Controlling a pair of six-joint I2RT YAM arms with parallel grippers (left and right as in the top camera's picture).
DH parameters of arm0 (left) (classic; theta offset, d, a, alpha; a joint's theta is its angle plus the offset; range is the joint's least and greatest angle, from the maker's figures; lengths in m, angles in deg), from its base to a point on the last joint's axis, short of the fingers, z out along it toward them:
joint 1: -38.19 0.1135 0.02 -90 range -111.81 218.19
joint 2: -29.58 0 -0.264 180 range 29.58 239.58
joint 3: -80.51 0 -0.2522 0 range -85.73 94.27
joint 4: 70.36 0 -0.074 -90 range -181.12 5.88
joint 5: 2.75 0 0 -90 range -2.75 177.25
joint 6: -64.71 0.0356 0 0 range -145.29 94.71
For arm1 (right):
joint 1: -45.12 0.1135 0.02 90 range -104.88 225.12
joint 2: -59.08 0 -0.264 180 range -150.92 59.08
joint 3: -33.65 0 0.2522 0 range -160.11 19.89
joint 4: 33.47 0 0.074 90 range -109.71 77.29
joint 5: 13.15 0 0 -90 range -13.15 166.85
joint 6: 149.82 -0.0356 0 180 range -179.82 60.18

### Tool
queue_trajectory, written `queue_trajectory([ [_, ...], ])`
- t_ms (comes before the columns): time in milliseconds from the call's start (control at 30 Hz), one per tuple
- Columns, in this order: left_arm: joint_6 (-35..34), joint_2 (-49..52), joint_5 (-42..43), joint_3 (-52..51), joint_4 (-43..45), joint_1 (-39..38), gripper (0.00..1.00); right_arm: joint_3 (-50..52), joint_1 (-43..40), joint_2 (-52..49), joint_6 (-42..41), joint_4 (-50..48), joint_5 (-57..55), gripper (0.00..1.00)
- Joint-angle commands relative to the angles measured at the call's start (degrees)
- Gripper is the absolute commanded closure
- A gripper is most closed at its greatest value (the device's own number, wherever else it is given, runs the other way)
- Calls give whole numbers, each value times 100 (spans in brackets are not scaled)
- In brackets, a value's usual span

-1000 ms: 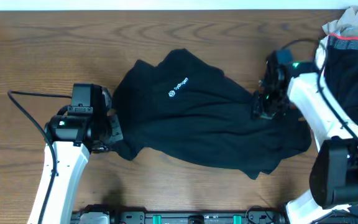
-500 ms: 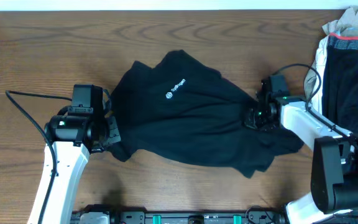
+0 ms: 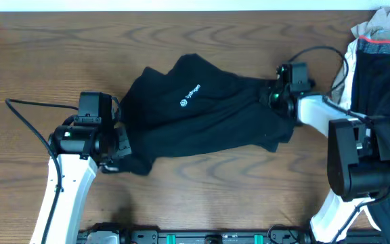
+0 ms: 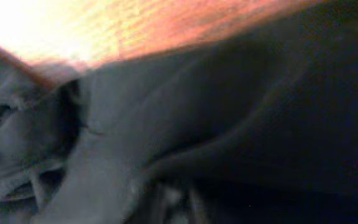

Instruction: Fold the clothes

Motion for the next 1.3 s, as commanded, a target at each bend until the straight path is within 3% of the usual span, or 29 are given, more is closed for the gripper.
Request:
queue_trajectory([
  [0,-111,-7,-105,37,-20,24,76,-704,-234,133,1126,901,404,68],
  [100,-162,-7,-103,37,-17,24,71,-1270,-348,496,1622,2229,501,60],
  [333,-175,-7,-105,37,-15,24,69,-1373,-297,1226,1641,4603,350,63],
  [433,-175,-7,-105,37,-13,24,55,-1047,-164,1224,1147,5084,-66,66],
  [500,-173,-7,-105,37,-13,24,44,-629,-83,1224,804,4992,-214,66],
  [567,-173,-7,-105,37,-17,24,41,-164,-55,1224,518,4701,-223,67],
  [1033,-173,-7,-107,37,28,24,32,1891,-94,1224,-450,1757,-39,65],
  [1167,-173,-7,-107,37,26,24,32,1950,-101,1226,-393,1886,26,79],
  [1267,-173,-7,-107,37,26,24,31,1904,-136,1272,-264,2210,26,96],
])
